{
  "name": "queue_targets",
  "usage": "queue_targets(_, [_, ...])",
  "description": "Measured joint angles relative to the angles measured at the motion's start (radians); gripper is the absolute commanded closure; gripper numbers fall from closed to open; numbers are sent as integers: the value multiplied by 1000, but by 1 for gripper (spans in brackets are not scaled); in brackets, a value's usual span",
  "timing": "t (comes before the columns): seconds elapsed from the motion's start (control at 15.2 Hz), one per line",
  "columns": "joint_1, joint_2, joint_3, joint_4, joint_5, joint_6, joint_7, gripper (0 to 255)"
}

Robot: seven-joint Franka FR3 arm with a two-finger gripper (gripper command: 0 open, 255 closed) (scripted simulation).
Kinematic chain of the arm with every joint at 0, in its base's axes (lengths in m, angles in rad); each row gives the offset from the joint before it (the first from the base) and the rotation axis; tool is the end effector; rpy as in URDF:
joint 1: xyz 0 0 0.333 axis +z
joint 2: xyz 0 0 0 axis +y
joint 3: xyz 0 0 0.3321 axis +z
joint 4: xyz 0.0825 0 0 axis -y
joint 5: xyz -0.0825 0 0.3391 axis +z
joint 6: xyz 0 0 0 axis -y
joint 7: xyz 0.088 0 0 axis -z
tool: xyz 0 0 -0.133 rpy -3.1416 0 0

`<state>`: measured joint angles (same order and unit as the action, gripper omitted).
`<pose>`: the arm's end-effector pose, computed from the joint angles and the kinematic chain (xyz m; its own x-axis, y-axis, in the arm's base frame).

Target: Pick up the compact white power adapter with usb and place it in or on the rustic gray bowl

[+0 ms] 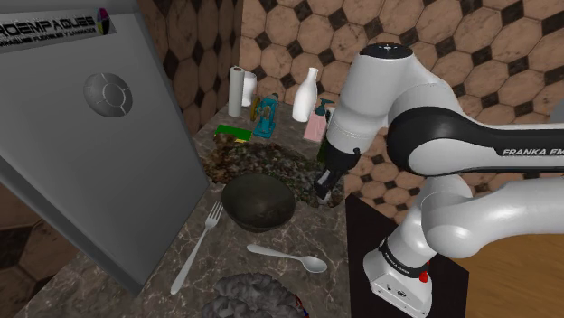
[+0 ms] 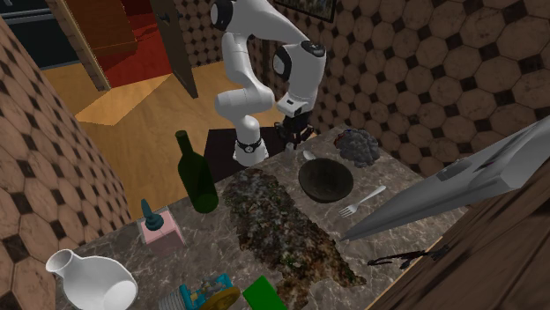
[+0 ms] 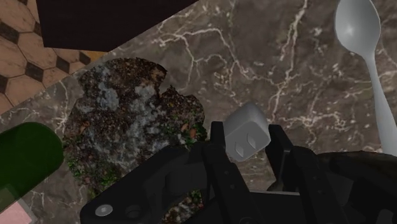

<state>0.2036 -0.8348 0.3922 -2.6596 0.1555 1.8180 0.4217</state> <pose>0.1985 0.1634 0.4593 0.9997 0.0066 0.0233 0.0033 -0.9901 0.1405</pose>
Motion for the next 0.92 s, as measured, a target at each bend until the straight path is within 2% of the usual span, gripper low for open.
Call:
queue_targets(0.73, [-14,-7,-34,137,-28,-142,-13,255])
queue_targets(0.92, [-31,78,-2,201,-28,-121,12,255])
